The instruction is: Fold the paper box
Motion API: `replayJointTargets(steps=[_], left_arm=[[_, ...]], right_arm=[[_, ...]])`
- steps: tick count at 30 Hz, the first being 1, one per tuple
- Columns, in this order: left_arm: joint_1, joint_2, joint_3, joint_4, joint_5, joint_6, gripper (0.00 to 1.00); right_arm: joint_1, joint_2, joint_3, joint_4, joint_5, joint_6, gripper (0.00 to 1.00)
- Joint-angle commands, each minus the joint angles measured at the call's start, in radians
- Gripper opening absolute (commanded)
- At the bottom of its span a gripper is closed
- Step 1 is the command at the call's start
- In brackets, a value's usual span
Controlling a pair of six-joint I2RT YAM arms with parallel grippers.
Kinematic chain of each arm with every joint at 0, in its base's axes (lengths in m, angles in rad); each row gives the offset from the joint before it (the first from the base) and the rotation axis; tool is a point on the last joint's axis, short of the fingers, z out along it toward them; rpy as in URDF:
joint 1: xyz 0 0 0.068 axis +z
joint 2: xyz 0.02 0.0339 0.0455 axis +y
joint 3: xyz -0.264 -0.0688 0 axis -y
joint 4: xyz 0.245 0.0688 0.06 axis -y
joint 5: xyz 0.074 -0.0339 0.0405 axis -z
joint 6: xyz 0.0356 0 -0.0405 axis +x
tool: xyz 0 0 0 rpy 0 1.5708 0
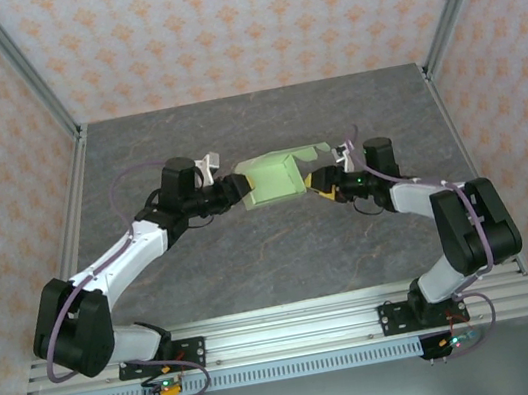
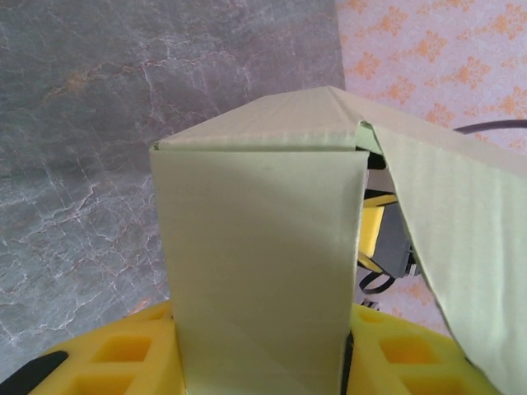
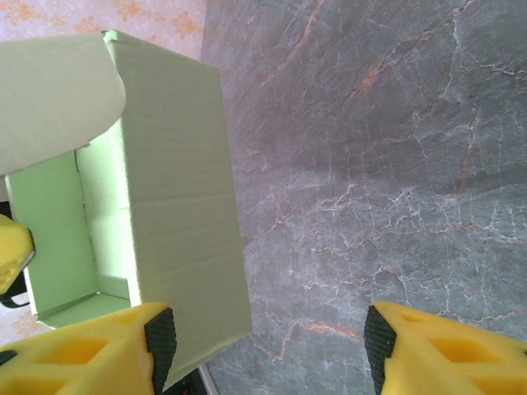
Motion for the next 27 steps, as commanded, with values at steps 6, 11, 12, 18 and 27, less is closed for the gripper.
replayJointTargets(steps=[6, 11, 12, 18, 27], left_arm=[[0.001, -0.006, 0.009, -0.037, 0.035, 0.083, 0.35], [0.001, -0.016, 0.001, -0.039, 0.043, 0.118, 0.35], [0.001, -0.020, 0.001, -0.043, 0.042, 0.123, 0.35], [0.002, -0.037, -0.014, -0.007, 0.062, 0.108, 0.35], [-0.001, -0.015, -0.017, 0.017, 0.048, 0.058, 0.34]], right_arm=[[-0.014, 0.011, 0.073, -0.062, -0.110, -0.097, 0.69], [-0.025, 0.019, 0.089, -0.127, -0.101, -0.141, 0.70], [-0.024, 0.020, 0.100, -0.160, -0.105, -0.165, 0.70], [-0.024, 0.029, 0.109, -0.177, -0.077, -0.178, 0.70], [0.067, -0.076, 0.072, -0.108, 0.202, -0.175, 0.45]])
